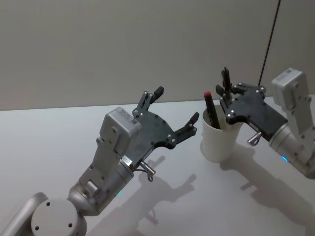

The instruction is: Place the pen into the pen holder.

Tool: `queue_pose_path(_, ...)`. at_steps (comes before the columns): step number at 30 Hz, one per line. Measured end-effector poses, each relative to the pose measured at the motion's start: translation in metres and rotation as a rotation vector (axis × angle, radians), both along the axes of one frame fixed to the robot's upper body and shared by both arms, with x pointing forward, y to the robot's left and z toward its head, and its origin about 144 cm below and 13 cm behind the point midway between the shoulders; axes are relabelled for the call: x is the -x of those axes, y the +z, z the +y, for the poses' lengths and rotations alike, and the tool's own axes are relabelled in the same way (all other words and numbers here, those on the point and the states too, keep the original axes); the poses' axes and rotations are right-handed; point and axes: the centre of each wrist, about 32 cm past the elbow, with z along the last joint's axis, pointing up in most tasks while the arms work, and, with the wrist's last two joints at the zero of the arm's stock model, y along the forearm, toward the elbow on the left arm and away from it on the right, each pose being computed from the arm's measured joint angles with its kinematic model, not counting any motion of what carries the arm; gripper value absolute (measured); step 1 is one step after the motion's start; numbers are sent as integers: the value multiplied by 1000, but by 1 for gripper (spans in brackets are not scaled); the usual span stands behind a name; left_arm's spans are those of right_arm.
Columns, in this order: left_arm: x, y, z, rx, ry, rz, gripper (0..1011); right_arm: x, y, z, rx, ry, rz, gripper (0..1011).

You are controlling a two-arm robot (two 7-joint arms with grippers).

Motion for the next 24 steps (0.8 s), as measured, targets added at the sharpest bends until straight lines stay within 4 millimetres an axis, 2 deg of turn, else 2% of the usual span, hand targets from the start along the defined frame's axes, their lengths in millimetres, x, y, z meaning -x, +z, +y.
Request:
queue_pose_path(4,0,0,0,0,0,0,1001,-1,-2,1,-5,4,11,135)
queue_pose_path(6,0,0,0,0,0,0,1001,-1,-2,1,-7,6,15,172)
queue_pose_path(10,0,0,0,0,0,0,1001,-2,-3,1,-11,9,24,327)
queue_pose_path(12,0,0,0,0,0,0,1001,-2,-3,2,-11,10,26,358)
queue_pose_path(13,0,0,0,0,0,0,1001,-2,-4,2,-12,10,28,415)
queue_pose_path(14,0,0,0,0,0,0,1001,-2,-4,2,-12,11,29,415)
queue_pose_path(17,0,0,0,0,0,0,1000,-2,-4,2,-14,12,32,544)
queue_pose_path(24,0,0,0,0,0,0,1001,-2,-5,2,-16,14,35,747)
